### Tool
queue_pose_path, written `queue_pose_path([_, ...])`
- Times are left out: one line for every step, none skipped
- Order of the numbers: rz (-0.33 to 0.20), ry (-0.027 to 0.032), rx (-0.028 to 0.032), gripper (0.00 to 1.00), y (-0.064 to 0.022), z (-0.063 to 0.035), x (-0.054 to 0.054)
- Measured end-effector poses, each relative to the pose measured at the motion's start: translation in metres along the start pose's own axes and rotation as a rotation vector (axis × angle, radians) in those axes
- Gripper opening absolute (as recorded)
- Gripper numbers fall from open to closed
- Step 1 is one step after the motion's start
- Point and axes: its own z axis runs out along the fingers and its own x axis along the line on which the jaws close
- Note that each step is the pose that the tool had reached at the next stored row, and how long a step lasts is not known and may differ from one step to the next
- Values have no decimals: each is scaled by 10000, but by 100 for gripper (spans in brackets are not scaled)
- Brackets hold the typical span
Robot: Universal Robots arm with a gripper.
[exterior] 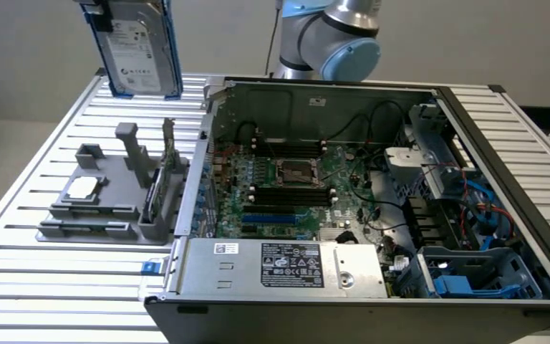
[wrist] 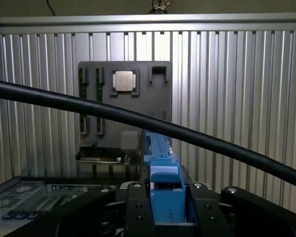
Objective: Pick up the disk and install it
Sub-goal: 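Pick up the disk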
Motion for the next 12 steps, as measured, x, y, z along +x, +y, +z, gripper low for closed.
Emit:
queue_pose_path([0,-4,0,33,-44,-20,6])
queue_pose_path([1,-9,0,33,-89,-40,13])
queue_pose_path([1,-16,1,33,-134,-58,20])
queue_pose_path([0,-23,0,33,-179,-76,27])
queue_pose_path([-1,-31,0,33,-224,-92,34])
queue_pose_path([0,-39,1,33,-268,-108,41])
queue_pose_path([1,-48,0,33,-314,-124,49])
queue_pose_path([0,-58,0,33,-362,-141,57])
queue_pose_path([-1,-67,0,33,-407,-154,65])
queue_pose_path([0,-75,0,33,-452,-165,72])
queue_pose_path([1,-81,1,33,-497,-176,81])
queue_pose_path([0,-86,0,33,-542,-187,90])
